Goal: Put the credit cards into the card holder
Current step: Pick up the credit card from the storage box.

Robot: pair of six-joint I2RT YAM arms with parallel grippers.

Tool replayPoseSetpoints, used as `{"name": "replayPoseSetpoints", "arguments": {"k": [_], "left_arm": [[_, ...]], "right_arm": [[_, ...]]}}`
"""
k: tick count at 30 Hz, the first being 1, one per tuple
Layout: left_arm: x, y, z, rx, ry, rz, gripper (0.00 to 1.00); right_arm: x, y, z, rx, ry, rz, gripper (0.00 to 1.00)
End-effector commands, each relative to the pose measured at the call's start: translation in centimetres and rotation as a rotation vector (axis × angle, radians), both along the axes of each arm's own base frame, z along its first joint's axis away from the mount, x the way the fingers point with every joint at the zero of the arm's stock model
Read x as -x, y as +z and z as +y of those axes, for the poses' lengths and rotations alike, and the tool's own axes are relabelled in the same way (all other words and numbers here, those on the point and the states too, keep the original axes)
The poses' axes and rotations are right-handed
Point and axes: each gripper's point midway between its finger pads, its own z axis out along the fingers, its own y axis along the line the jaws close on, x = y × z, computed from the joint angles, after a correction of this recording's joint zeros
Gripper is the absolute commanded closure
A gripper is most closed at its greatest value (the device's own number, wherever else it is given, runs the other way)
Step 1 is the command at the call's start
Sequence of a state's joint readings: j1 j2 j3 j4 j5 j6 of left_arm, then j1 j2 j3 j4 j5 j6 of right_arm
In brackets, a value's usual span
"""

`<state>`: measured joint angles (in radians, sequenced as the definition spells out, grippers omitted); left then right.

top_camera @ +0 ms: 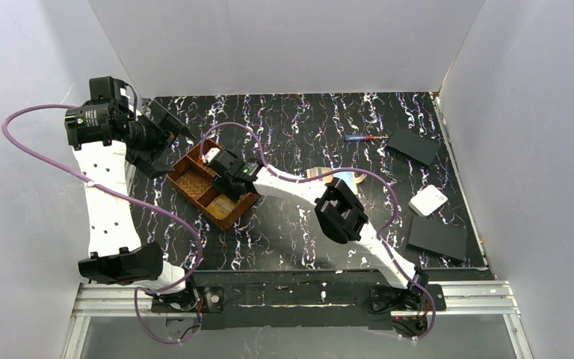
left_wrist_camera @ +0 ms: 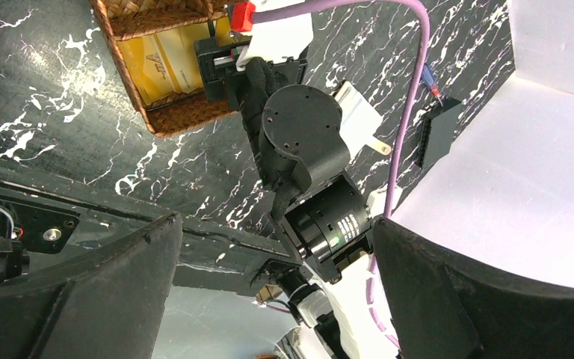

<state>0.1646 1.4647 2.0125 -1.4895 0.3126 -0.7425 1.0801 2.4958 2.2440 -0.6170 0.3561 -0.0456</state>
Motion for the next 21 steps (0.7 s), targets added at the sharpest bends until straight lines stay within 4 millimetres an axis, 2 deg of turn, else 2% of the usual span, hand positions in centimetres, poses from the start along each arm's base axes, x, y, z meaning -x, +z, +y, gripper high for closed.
{"name": "replayPoseSetpoints", "arguments": {"k": [1,5,10,14,17,21], "left_arm": [[2.5,-0.5,-0.7,0.029,-0.016,0.075,0.02],[2.4,-0.5,-0.6,0.025,-0.014,0.073,0.02],[2.4,-0.5,-0.6,0.027,-0.013,0.074,0.02],[2.4,-0.4,-0.6,0.027,-0.013,0.073,0.02],[2.5,-0.5,-0.6,0.024,-0.015,0.076,0.02],[2.5,-0.5,-0.6,0.024,-0.016,0.074,0.02]], "right_arm": [[0.5,-1.4,0.3,-0.044,-0.039,0.051,0.28],[0.0,-1.9,-0.7,0.011,-0.052,0.029,0.43],[-0.5,0.4,-0.7,0.005,-0.033,-0.001,0.61],[-0.5,1.1,-0.9,-0.013,-0.039,0.022,0.75],[0.6,1.6,0.4,-0.094,0.008,0.095,0.74],[1.8,3.6,2.6,-0.248,0.023,0.176,0.59]]}}
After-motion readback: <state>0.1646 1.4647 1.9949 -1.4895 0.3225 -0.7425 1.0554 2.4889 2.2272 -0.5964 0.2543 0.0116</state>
